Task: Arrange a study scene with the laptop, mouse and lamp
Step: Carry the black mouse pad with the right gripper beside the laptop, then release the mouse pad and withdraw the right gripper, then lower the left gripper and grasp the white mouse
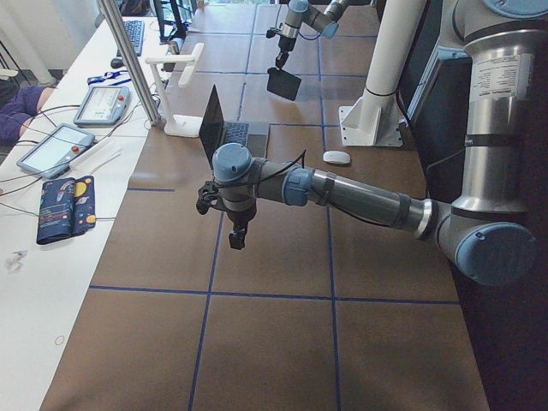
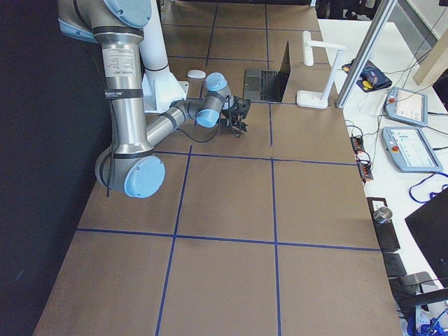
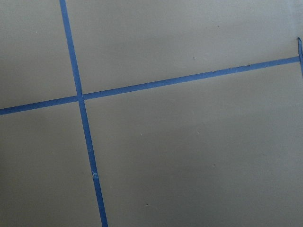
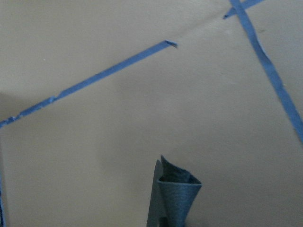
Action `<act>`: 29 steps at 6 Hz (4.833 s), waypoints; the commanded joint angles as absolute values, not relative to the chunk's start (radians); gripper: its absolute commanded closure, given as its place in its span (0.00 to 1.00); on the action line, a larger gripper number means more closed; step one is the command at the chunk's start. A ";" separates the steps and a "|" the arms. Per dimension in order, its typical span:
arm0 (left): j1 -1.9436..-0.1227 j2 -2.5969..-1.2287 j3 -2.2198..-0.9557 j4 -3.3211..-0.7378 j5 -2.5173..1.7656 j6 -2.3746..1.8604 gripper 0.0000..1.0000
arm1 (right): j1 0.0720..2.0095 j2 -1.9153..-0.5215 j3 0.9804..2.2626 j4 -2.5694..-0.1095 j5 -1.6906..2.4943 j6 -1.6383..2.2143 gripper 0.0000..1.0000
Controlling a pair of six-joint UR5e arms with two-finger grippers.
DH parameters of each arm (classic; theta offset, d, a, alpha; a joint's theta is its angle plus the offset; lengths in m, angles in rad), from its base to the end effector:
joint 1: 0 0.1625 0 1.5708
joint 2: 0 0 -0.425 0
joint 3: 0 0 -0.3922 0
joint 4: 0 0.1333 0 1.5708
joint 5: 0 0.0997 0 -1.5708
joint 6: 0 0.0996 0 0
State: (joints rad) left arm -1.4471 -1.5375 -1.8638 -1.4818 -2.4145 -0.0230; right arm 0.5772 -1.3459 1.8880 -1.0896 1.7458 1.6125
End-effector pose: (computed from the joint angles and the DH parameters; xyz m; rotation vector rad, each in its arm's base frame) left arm 0.0001 -0.4780 0.5349 0.0984 0.8520 0.1665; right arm -0.4114 -0.4062 0.3404 0.1174 -1.0368 0.4730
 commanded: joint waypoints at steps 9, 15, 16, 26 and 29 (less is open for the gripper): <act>-1.447 -1.542 -1.865 -1.483 -2.414 -0.023 0.00 | 0.701 -1.032 1.599 -1.226 1.905 1.305 0.00; -1.145 -1.558 -1.975 -1.697 -2.392 -0.206 0.00 | 0.924 -1.272 2.026 -1.859 2.041 0.569 0.00; -1.085 -1.557 -2.050 -1.698 -2.366 -0.329 0.00 | 1.016 -1.367 2.063 -1.858 2.098 0.420 0.00; -0.023 -1.724 -2.180 -1.700 -1.482 -1.308 0.00 | 1.569 -1.845 2.075 -1.850 2.293 -0.370 0.00; -0.021 -1.729 -2.111 -1.700 -1.483 -1.318 0.00 | 1.569 -1.844 2.077 -1.848 2.293 -0.371 0.00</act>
